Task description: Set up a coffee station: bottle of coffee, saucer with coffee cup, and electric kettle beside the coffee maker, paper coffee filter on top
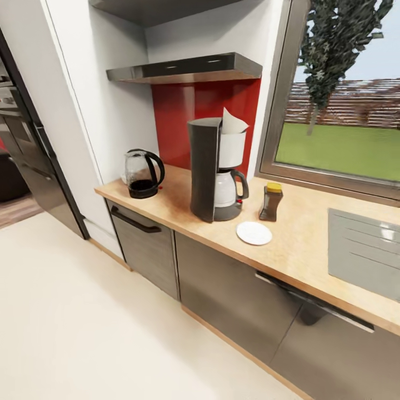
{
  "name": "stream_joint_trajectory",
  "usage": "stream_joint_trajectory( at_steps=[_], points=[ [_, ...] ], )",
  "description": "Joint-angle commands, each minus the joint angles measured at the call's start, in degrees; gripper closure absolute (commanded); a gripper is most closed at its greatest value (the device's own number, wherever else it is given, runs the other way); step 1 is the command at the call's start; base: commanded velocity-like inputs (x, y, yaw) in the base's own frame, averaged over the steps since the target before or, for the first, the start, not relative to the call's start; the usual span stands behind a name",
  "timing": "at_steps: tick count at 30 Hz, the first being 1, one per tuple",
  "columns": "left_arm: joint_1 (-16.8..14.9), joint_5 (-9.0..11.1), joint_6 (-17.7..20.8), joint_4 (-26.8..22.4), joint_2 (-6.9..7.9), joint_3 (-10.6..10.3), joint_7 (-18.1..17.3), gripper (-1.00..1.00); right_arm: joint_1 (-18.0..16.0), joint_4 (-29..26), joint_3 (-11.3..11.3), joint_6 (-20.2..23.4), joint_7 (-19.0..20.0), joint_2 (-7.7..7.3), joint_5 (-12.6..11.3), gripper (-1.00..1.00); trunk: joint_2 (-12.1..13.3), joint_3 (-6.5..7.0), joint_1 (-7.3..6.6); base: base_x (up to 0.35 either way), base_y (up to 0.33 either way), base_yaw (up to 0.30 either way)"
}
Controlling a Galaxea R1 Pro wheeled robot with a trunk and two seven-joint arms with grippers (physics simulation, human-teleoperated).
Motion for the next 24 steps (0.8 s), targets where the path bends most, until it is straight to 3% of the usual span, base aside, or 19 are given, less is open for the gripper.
stream_joint_trajectory(
  at_steps=[1, 8, 24],
  points=[
    [0.0, -0.25, 0.6, -0.02, 0.01, 0.34, -0.2, -1.0, -0.08, 0.22, 0.49, -0.52, 0.24, 0.06, -0.27, -1.0, -0.03, -0.04, 0.0, 0.021, 0.025, -0.264],
    [0.0, -0.25, 0.58, -0.02, 0.01, 0.34, -0.2, -1.0, -0.08, 0.22, 0.51, -0.58, 0.23, 0.17, -0.27, -1.0, -0.03, 0.06, 0.0, 0.03, 0.064, -0.208],
    [0.0, -0.25, 0.58, -0.02, 0.01, 0.34, -0.2, -1.0, -0.06, 0.22, 0.51, -0.59, 0.23, 0.21, -0.27, -1.0, -0.03, 0.07, 0.0, 0.132, 0.274, -0.028]
  ],
)
